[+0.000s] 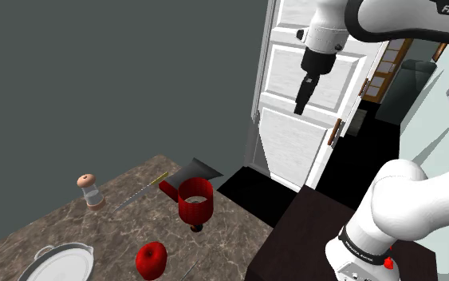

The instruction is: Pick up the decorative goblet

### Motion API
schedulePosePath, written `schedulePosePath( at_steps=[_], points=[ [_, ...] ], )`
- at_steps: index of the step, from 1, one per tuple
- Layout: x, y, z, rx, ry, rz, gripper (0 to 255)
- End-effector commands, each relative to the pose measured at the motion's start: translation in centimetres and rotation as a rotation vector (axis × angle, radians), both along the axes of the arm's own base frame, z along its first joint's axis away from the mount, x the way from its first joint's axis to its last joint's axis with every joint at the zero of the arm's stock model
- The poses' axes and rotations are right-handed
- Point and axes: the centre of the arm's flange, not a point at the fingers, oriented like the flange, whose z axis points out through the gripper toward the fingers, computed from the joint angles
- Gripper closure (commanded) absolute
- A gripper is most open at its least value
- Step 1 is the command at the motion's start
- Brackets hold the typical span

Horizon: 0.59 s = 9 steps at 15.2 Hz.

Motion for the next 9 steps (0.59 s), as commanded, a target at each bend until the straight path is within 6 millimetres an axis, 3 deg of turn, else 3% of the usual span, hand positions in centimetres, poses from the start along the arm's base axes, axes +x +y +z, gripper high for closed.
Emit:
schedulePosePath(
  at_steps=[1,9],
  points=[
    [0.0,0.0,0.0,0.000,0.000,0.000,0],
    [6.1,3.1,-8.0,0.019,0.008,0.006,0]
  ],
)
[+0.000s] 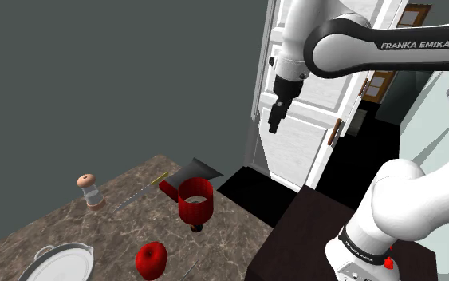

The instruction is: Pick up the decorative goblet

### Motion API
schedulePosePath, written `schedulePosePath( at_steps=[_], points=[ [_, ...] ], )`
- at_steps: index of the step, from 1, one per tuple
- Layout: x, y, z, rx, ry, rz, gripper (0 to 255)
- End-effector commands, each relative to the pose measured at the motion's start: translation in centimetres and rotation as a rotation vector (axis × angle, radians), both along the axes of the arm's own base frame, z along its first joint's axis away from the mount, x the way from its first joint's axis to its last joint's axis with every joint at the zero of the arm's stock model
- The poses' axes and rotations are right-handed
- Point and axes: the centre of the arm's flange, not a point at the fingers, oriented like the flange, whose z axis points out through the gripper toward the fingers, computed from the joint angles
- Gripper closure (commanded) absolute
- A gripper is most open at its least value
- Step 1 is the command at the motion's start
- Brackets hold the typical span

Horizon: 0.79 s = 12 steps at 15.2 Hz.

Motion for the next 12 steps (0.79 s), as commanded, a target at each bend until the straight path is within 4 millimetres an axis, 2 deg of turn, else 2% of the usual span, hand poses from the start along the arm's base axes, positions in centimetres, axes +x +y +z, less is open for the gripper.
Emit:
schedulePosePath(
  at_steps=[1,12],
  points=[
    [1.7,0.8,-1.8,0.005,0.000,0.001,0],
    [10.0,5.4,-12.7,0.031,0.011,0.009,0]
  ],
)
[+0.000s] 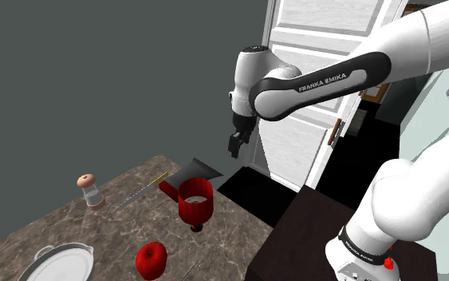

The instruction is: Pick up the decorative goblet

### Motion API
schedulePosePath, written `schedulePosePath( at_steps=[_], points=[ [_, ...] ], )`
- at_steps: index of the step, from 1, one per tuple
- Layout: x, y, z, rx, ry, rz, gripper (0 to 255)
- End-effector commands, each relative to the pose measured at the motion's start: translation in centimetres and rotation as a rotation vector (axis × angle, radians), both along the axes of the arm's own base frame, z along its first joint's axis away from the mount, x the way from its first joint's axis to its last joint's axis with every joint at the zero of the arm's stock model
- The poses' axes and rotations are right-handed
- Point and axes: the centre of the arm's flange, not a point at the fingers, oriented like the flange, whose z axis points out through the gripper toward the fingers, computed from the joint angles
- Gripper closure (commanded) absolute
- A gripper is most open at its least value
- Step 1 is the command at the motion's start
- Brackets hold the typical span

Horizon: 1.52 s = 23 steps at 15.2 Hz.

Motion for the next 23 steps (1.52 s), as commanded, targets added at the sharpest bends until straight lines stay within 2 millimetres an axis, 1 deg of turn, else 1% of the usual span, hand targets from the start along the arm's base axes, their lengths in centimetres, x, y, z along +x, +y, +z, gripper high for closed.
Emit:
schedulePosePath(
  at_steps=[1,14,21,23],
  points=[
    [1.4,0.9,-1.9,0.006,0.001,0.001,0],
    [10.8,6.7,-14.5,0.036,0.013,0.011,0],
    [10.8,6.7,-18.2,0.036,0.013,0.011,0],
    [10.8,6.7,-18.5,0.036,0.013,0.011,0]
  ],
)
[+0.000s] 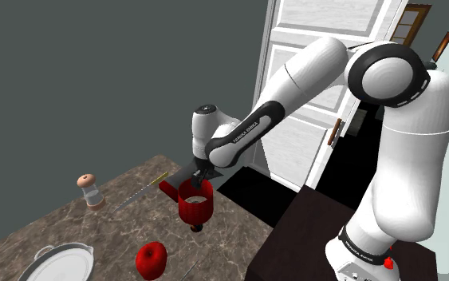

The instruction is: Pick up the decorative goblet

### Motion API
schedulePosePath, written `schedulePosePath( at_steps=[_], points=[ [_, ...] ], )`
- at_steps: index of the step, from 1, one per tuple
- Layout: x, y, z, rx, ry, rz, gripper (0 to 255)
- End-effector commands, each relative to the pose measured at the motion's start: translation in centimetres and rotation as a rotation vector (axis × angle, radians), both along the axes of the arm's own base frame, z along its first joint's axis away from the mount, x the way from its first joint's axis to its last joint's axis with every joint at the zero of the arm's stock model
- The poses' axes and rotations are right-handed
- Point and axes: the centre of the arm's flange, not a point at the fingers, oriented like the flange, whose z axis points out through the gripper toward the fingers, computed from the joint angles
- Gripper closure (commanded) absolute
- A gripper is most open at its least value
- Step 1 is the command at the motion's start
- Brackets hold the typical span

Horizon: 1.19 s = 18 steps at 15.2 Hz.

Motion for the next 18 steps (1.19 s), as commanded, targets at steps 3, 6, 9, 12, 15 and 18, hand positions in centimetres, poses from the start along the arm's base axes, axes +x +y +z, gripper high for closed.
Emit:
schedulePosePath(
  at_steps=[3,6,9,12,15,18],
  points=[
    [-0.1,0.0,-0.3,0.000,0.000,0.000,255],
    [-0.1,0.0,-0.3,0.000,0.000,0.000,255],
    [-0.1,0.0,-0.3,0.000,0.000,0.000,255],
    [0.0,0.0,0.8,0.000,0.000,0.000,255],
    [0.0,0.0,2.4,0.000,0.000,0.000,255],
    [0.0,0.0,4.0,0.000,0.000,0.000,255]
  ],
)
